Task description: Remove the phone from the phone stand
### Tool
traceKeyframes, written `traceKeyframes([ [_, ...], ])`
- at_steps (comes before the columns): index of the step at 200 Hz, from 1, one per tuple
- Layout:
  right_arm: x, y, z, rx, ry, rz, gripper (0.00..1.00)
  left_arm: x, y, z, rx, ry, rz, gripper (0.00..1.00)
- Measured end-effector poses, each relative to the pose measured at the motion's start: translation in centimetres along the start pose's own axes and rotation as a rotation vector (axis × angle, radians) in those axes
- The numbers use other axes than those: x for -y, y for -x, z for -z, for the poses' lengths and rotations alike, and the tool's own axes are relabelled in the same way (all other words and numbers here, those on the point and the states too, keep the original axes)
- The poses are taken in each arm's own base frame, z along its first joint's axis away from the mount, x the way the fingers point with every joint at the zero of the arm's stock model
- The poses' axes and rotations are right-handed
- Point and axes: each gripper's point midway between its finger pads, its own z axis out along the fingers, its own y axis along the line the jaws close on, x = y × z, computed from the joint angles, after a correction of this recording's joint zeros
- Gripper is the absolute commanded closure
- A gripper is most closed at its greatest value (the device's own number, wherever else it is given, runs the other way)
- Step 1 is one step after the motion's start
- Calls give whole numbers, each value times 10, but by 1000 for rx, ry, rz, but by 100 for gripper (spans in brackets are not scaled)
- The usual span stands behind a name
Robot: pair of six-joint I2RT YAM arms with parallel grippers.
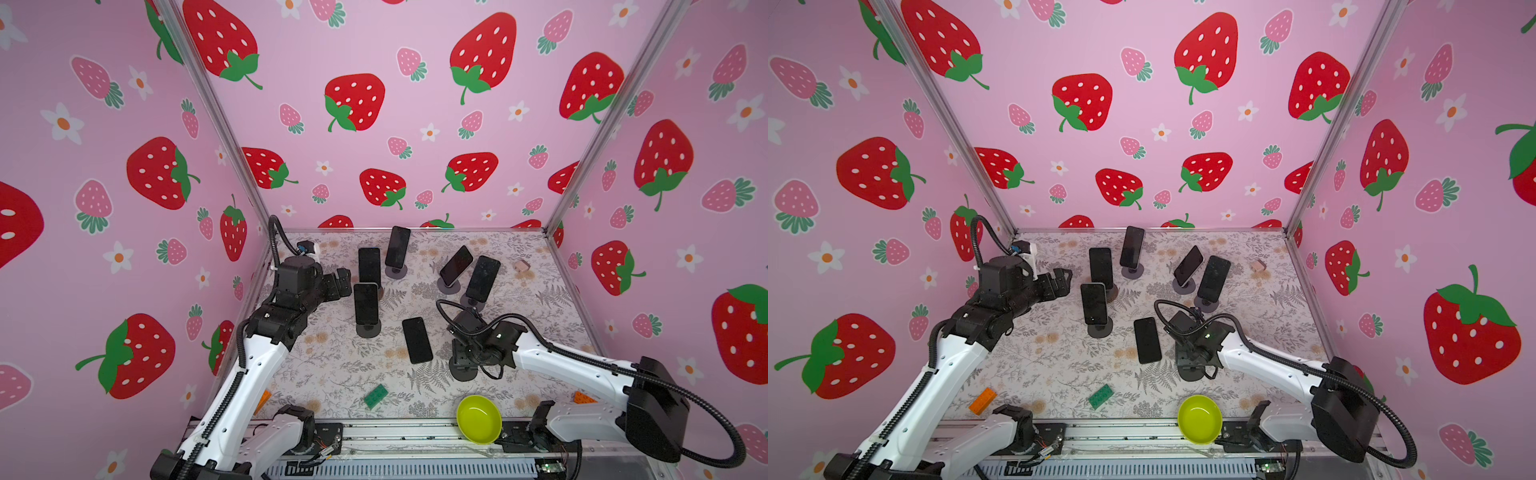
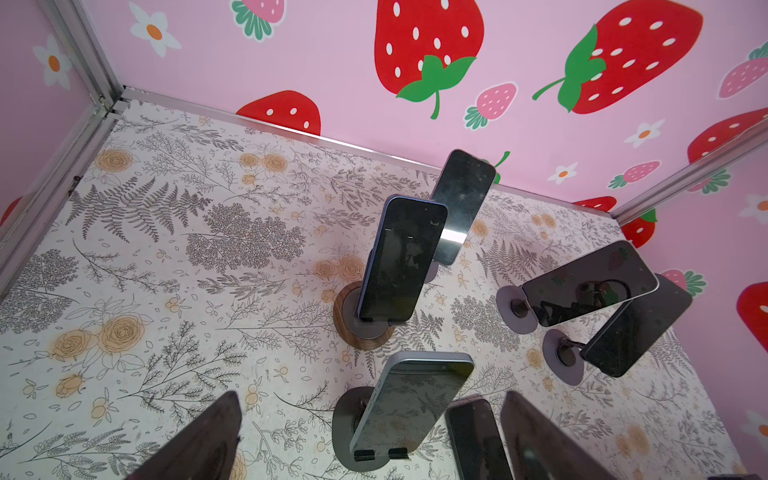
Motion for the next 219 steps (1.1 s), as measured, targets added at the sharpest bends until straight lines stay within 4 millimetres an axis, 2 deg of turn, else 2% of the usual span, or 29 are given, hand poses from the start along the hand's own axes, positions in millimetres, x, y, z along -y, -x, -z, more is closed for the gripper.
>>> traceKeyframes([
  [17, -1, 0, 0, 0, 1, -8, 40, 0, 0, 0, 0, 0, 0, 2],
  [78, 0, 2, 1, 3, -4, -17, 40, 1, 2, 2, 8, -4, 1, 2],
  [100, 8, 8, 1, 10, -24, -30, 40, 1, 2, 2, 9, -3, 1, 2],
  [146, 48, 42, 15, 70, -72, -120, 40, 1, 2, 3, 12, -5, 1, 1],
  [178, 92, 62, 24, 110, -120, -212, 39, 2, 5, 8, 27, -12, 1, 1],
  [219, 142, 76, 24, 112, -192, -313, 39, 6, 4, 9, 22, -34, -1, 2],
])
